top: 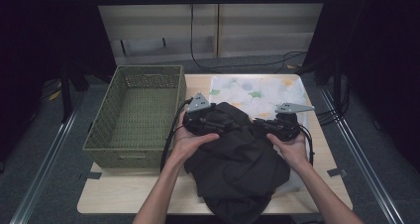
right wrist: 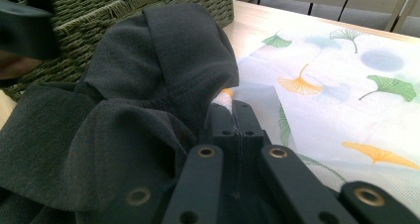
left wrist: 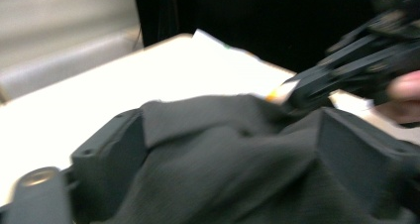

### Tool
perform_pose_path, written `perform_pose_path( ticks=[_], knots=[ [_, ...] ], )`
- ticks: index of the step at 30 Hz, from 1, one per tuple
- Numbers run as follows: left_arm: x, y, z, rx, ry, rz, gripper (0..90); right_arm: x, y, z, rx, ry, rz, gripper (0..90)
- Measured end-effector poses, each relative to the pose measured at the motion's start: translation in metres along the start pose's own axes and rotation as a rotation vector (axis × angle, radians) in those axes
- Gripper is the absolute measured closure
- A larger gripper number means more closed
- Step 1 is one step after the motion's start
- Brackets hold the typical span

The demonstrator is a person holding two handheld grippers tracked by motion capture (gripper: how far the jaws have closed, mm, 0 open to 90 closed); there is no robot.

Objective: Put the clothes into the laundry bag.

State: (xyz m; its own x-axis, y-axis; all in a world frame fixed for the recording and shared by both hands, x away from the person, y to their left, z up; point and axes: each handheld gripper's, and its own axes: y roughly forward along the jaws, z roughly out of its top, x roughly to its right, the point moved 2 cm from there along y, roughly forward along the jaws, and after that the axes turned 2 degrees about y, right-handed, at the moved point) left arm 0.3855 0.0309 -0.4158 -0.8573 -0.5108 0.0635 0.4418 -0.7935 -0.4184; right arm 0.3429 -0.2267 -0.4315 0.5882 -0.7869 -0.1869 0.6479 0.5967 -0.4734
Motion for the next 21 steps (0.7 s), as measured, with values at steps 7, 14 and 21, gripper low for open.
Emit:
perform_pose_path(
  ticks=[7,14,21],
  knots=[
    [-0.001,0.026,-0.033,-0.100,-0.033,-0.054,3.6,0.000,-0.001,0.000,0.002,0.001,-0.004,90.0],
    [0.012,0.037,-0.045,-0.208,0.032,-0.105,56.0,0.000,0.002,0.000,-0.006,-0.005,-0.003,90.0],
    [0.015,0.020,-0.034,-0.117,0.041,-0.130,84.1,0.001,0.003,-0.001,-0.007,0.001,-0.002,90.0]
  ],
)
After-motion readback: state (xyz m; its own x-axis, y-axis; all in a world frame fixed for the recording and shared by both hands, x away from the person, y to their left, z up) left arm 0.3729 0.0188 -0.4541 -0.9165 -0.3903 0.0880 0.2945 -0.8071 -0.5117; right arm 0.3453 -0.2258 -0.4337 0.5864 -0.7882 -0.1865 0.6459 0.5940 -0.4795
